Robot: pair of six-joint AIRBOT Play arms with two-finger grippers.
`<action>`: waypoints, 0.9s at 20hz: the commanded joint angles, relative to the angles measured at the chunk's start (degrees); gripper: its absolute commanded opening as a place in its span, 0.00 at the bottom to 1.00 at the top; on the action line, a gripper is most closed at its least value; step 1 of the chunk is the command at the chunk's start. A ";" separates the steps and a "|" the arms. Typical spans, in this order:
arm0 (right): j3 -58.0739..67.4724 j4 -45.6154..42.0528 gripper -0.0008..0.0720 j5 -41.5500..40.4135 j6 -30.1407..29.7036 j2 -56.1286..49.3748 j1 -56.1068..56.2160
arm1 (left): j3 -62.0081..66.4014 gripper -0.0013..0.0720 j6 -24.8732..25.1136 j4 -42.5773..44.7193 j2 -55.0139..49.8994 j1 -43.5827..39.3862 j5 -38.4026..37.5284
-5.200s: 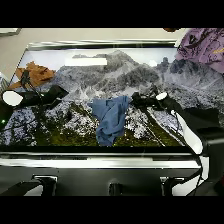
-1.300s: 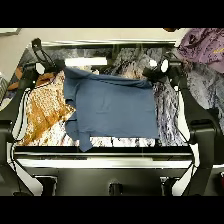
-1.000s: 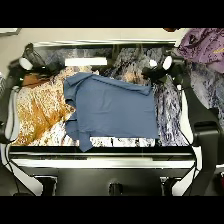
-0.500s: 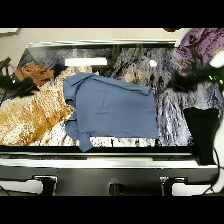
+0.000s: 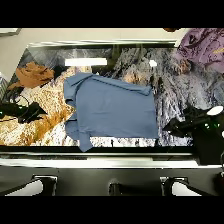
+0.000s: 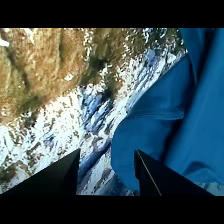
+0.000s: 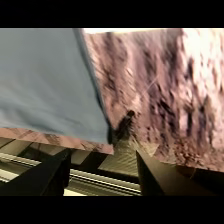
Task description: Fold the clothes and pants, and hang the long-sleeved shirts on hangers.
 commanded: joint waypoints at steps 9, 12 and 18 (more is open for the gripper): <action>-8.31 8.96 0.67 -9.86 -5.27 -4.94 6.62 | -2.05 0.57 0.00 -0.26 0.59 -0.15 3.43; -8.26 8.98 0.18 -12.90 -4.68 -5.38 10.10 | -2.03 0.57 -0.02 -0.28 0.57 -0.13 3.13; -7.89 5.49 0.05 -13.14 -2.67 2.03 9.88 | -11.13 0.59 2.49 -2.78 0.72 0.63 4.72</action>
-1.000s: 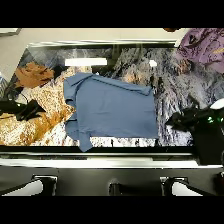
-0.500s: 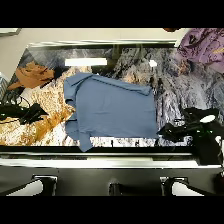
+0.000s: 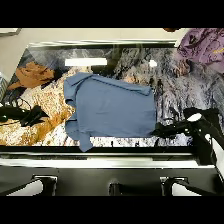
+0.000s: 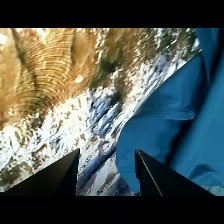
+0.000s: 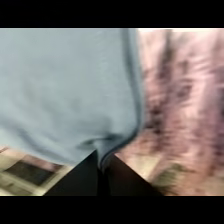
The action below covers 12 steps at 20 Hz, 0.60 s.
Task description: Fold the clothes and pants, and hang the long-sleeved shirts on hangers.
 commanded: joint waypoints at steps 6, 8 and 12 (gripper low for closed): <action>0.17 -0.66 0.05 1.53 2.05 8.33 0.42 | -22.14 0.59 20.74 -25.40 -0.17 -0.33 11.45; 0.17 -0.66 0.05 1.55 3.06 8.33 0.42 | -23.32 0.59 22.01 -25.55 -0.55 -1.25 11.61; 0.17 -0.39 0.05 1.95 3.87 8.35 0.42 | -23.52 0.59 21.99 -25.59 -1.14 -2.93 13.55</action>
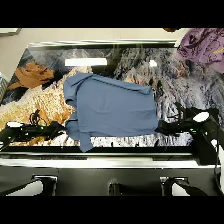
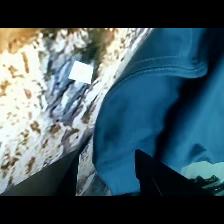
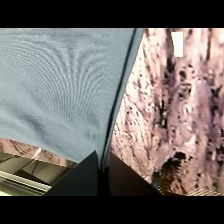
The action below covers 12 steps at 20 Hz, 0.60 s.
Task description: Fold the clothes and pants, and hang the long-sleeved shirts on hangers.
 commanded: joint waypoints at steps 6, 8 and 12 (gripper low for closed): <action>0.07 1.16 0.05 2.36 1.51 0.44 0.04 | -1.09 0.04 2.08 -2.12 -3.61 -5.31 2.49; 0.07 2.86 0.05 2.38 1.11 0.44 0.37 | 0.46 0.04 1.88 -3.32 -2.78 -5.22 2.29; 9.73 1.73 0.04 -1.11 1.55 0.42 6.82 | 13.92 0.04 -3.15 -1.53 0.87 -5.25 1.88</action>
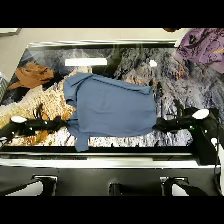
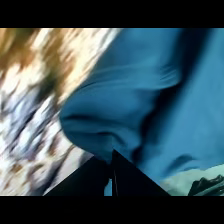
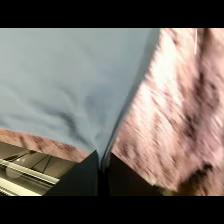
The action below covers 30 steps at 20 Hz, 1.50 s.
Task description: Fold the clothes and pants, and hang the long-sleeved shirts on hangers.
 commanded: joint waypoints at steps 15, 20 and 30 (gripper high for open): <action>77.40 -27.78 0.05 5.22 18.08 12.59 8.66 | 77.07 0.04 -31.47 43.17 20.26 -0.20 -12.26; 77.40 -31.87 0.05 6.03 19.85 19.15 8.66 | 72.43 0.04 -36.00 51.95 32.46 -0.17 -12.28; 70.03 -30.58 0.05 15.17 26.56 -2.01 8.66 | 61.66 0.04 -25.88 42.25 12.81 -0.22 -19.39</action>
